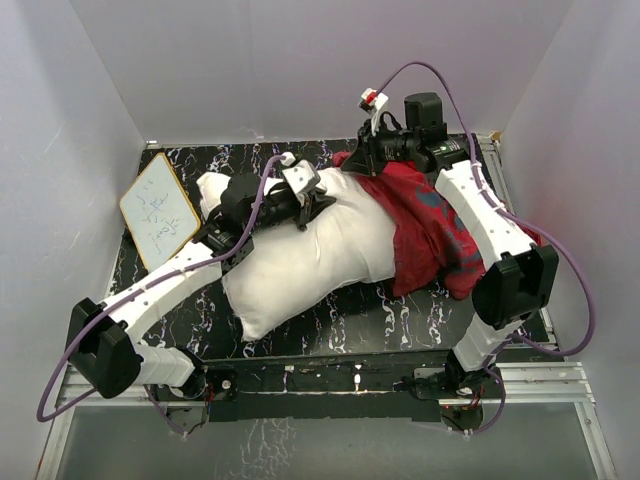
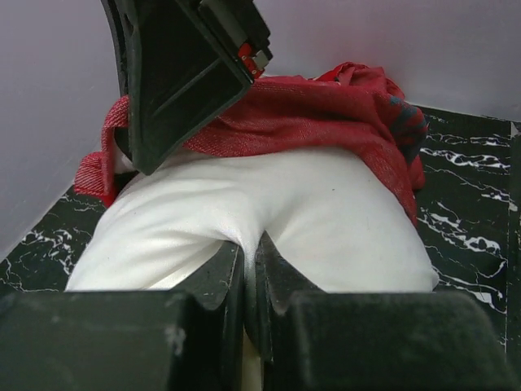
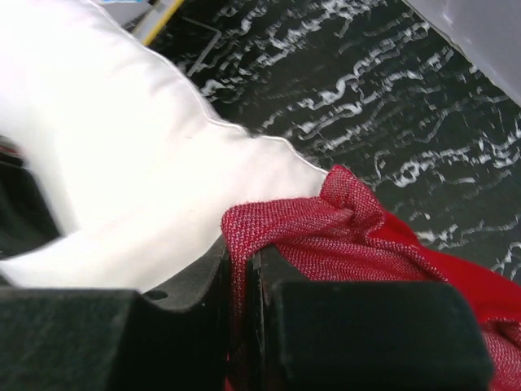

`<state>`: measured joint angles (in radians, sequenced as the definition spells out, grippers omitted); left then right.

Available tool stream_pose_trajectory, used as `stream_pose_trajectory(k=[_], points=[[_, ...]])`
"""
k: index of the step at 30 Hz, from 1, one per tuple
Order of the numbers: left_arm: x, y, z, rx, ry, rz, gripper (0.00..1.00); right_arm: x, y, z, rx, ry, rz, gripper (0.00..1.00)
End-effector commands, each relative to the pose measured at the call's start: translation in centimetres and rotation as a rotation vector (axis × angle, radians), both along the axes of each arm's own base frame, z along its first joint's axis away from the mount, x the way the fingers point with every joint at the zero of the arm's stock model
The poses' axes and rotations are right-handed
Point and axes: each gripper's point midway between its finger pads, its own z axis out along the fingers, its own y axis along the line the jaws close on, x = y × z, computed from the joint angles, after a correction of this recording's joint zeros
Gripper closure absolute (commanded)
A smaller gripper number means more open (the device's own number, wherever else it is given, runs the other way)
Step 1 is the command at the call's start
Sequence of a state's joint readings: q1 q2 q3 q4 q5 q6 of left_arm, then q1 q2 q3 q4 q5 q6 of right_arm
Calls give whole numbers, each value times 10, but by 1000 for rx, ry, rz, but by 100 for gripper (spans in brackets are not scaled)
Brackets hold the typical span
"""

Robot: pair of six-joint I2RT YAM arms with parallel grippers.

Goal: Put the pillow into the pillowcase

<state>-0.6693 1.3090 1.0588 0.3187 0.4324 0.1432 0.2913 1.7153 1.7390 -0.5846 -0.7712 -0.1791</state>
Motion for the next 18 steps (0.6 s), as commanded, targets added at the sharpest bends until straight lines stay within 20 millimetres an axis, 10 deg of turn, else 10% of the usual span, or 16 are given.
stream_pose_trajectory(k=[1, 8, 14, 18], points=[[17, -3, 75, -170, -192, 11, 100, -61, 40, 96, 211, -155, 220, 91], [55, 14, -27, -190, 151, 146, 98, 0, -15, -4, 0, 7, -71, 66], [78, 49, -92, -121, 391, 350, 49, -29, -53, 37, 0, -163, -32, 22], [76, 76, -94, -98, 498, 450, 17, -62, -81, 64, -35, -353, -50, 1]])
